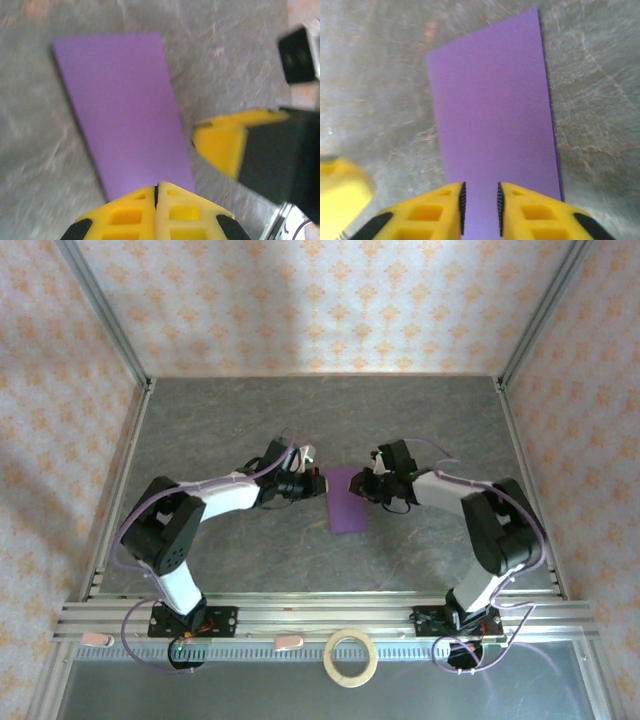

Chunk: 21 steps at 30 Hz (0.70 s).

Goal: Fold a paper plane with a square sheet of paper (pick it up from the middle)

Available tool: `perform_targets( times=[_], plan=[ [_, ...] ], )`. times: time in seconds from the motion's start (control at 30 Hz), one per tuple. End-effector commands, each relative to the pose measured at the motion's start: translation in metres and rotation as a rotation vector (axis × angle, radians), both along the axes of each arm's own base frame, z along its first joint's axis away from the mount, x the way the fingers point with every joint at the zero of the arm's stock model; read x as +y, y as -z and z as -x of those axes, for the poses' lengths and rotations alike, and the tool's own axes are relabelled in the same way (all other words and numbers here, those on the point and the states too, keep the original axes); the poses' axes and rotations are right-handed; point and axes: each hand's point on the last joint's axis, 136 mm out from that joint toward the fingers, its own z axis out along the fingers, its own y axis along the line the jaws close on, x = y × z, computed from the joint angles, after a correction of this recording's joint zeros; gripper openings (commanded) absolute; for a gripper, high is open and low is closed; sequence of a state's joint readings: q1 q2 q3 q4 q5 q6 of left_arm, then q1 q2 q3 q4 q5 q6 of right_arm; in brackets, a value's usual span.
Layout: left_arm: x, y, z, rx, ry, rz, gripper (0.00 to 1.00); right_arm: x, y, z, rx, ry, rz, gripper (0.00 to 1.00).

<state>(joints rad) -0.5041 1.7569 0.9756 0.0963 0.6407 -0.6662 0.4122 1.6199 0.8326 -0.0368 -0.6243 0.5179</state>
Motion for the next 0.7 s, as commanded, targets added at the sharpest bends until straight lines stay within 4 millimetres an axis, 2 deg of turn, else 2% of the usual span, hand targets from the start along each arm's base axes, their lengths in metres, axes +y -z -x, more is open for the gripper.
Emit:
perform_targets(
  times=[0.0,0.17,0.33,0.5,0.67],
  plan=[
    [-0.016,-0.01,-0.025,0.001,0.003,0.036,0.06,-0.024,0.0,0.011,0.046,0.099,-0.014,0.3],
    [-0.019,0.02,-0.052,0.055,-0.027,-0.035,0.07,-0.028,0.014,0.044,0.15,0.087,-0.047,0.37],
    [-0.018,0.035,-0.067,0.071,-0.035,-0.076,0.07,-0.031,0.028,0.062,0.211,0.062,-0.028,0.36],
    [-0.014,0.05,-0.069,0.091,-0.033,-0.12,0.06,-0.027,0.03,0.072,0.246,0.03,-0.052,0.37],
    [-0.005,0.072,-0.059,0.126,-0.032,-0.168,0.06,-0.025,0.034,0.077,0.273,0.007,-0.049,0.37]
  ],
)
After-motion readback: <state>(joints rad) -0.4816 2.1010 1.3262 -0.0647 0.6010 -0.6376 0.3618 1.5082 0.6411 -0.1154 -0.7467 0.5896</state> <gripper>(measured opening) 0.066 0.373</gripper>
